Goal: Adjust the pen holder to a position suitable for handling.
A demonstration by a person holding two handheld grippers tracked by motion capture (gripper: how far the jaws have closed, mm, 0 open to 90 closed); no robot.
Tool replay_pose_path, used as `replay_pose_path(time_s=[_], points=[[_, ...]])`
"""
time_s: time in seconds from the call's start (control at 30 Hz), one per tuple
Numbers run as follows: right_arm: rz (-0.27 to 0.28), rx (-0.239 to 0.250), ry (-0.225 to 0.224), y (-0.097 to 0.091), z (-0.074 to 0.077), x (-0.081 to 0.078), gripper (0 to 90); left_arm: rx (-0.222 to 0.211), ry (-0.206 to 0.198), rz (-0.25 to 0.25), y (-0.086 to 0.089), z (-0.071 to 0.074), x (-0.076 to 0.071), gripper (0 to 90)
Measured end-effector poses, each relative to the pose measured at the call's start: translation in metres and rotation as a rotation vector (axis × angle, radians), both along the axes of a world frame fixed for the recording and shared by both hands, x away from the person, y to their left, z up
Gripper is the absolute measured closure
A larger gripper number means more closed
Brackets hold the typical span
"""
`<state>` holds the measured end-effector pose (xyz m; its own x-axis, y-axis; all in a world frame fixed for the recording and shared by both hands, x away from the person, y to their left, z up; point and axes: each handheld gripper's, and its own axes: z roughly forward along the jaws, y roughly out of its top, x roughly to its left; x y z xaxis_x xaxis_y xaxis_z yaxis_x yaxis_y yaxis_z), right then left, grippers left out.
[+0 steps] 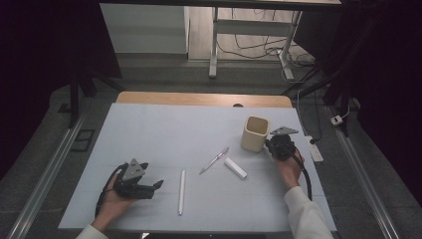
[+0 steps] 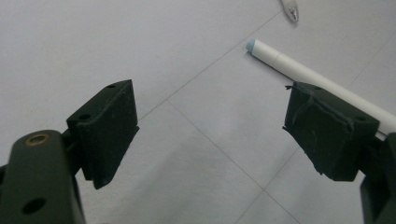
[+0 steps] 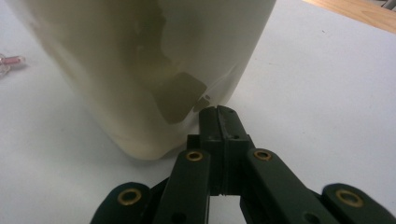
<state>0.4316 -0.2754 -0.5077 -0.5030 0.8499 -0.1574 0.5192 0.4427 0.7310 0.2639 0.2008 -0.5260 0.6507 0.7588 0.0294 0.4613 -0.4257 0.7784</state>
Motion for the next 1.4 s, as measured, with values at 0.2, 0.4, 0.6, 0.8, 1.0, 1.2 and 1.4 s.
replay_pose_path(time_s=[0.2,0.4,0.6,0.8,1.0,1.2,1.4], points=[[-0.001,0.003,0.007,0.002,0.001,0.002,89.1,0.006,0.002,-0.002,-0.001,-0.001,0.001,16.8],[0.024,-0.005,0.005,0.012,0.000,0.005,89.1,0.012,0.004,0.003,-0.001,-0.001,0.001,16.8],[0.036,0.003,0.006,0.018,0.000,0.010,89.1,0.011,0.005,0.003,0.000,-0.001,0.001,16.8],[0.045,0.011,0.014,0.021,0.000,0.013,89.1,0.012,0.007,0.002,-0.001,-0.001,0.001,17.0],[0.057,0.011,0.020,0.026,0.000,0.015,89.1,0.010,0.001,0.001,-0.001,-0.001,0.000,17.2],[0.073,0.009,0.024,0.033,0.000,0.017,89.1,0.011,0.004,-0.002,-0.001,-0.001,0.000,17.4],[0.084,-0.001,0.022,0.039,0.000,0.020,89.1,0.005,0.005,-0.001,0.000,0.000,0.000,17.4]])
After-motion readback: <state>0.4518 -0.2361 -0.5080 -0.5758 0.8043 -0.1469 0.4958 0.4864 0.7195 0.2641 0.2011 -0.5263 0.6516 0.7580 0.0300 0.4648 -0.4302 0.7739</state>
